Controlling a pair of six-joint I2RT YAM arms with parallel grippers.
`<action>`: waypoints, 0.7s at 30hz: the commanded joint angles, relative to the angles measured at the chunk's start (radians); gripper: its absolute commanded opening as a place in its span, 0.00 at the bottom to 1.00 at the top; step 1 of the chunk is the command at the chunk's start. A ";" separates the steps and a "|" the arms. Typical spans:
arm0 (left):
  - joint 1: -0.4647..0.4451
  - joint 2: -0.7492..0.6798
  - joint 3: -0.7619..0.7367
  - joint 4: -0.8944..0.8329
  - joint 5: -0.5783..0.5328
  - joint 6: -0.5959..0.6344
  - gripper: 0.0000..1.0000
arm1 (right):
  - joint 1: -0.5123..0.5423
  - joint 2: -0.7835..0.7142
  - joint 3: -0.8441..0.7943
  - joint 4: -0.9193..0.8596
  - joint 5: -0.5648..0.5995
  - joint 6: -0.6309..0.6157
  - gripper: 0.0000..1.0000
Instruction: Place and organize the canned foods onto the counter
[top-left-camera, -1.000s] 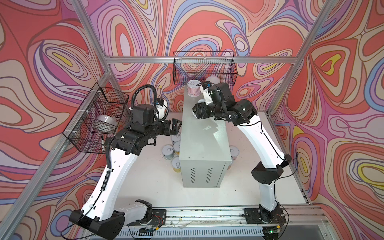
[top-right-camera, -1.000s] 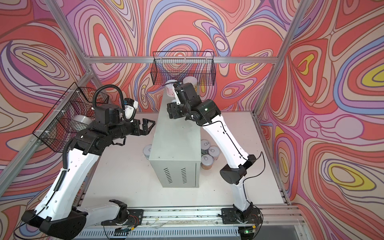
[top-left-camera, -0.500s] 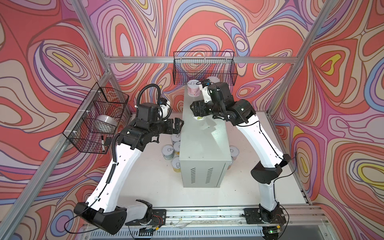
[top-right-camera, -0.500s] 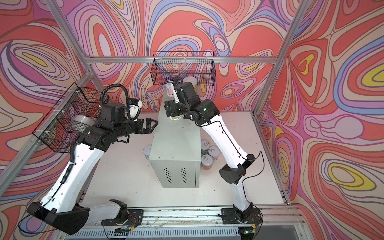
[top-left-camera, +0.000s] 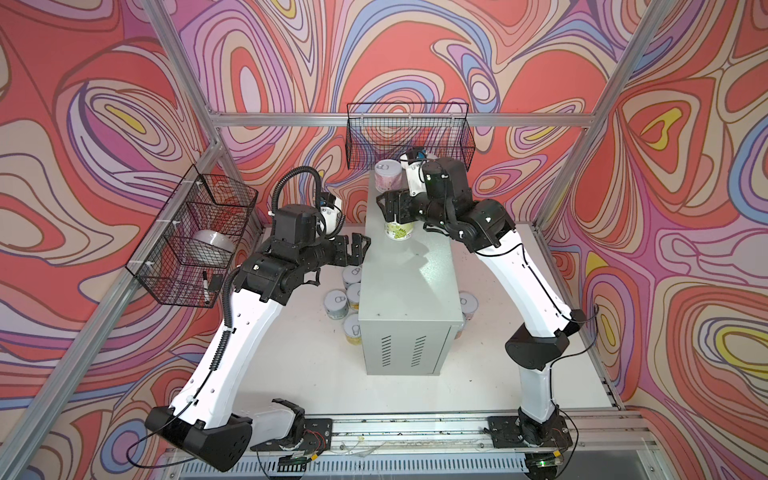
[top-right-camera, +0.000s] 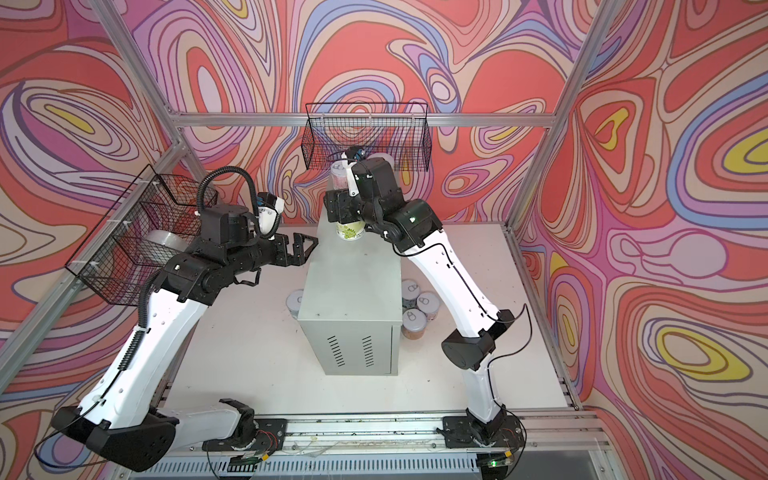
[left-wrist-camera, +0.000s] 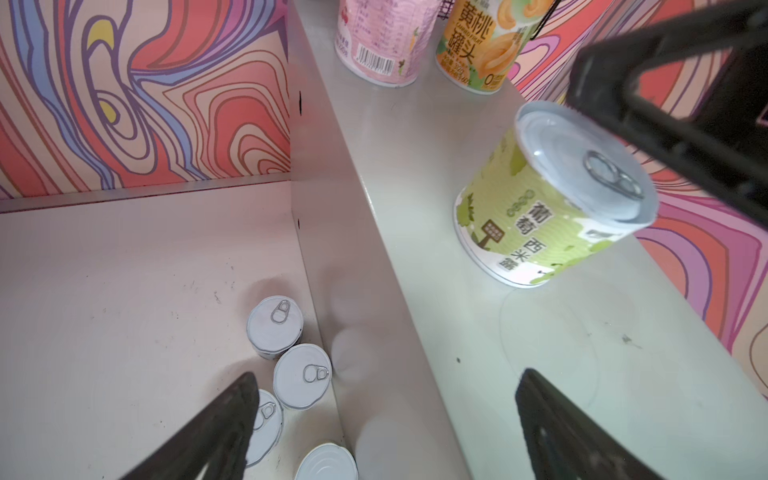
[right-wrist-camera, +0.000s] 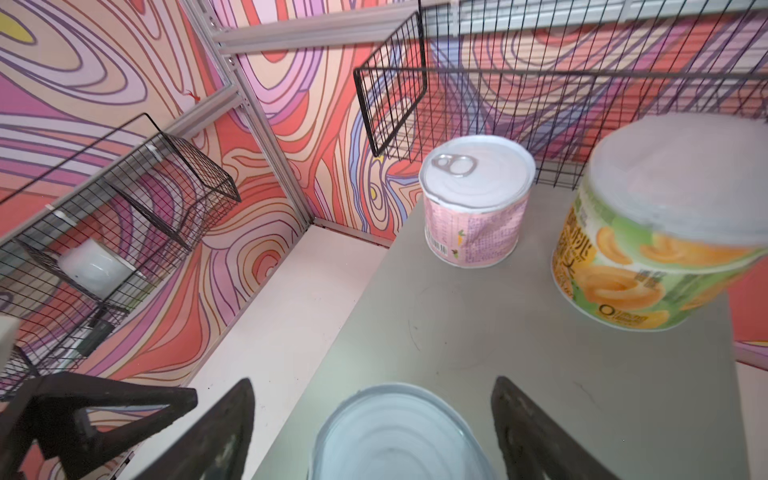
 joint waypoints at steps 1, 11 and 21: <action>-0.032 -0.043 0.005 0.052 -0.030 0.006 0.97 | 0.001 -0.124 -0.066 0.097 0.040 -0.011 0.92; -0.172 0.028 0.031 0.117 -0.118 0.014 0.90 | 0.001 -0.433 -0.482 0.223 0.144 0.008 0.90; -0.198 0.131 0.050 0.214 -0.139 0.030 0.89 | 0.000 -0.529 -0.604 0.216 0.208 -0.009 0.89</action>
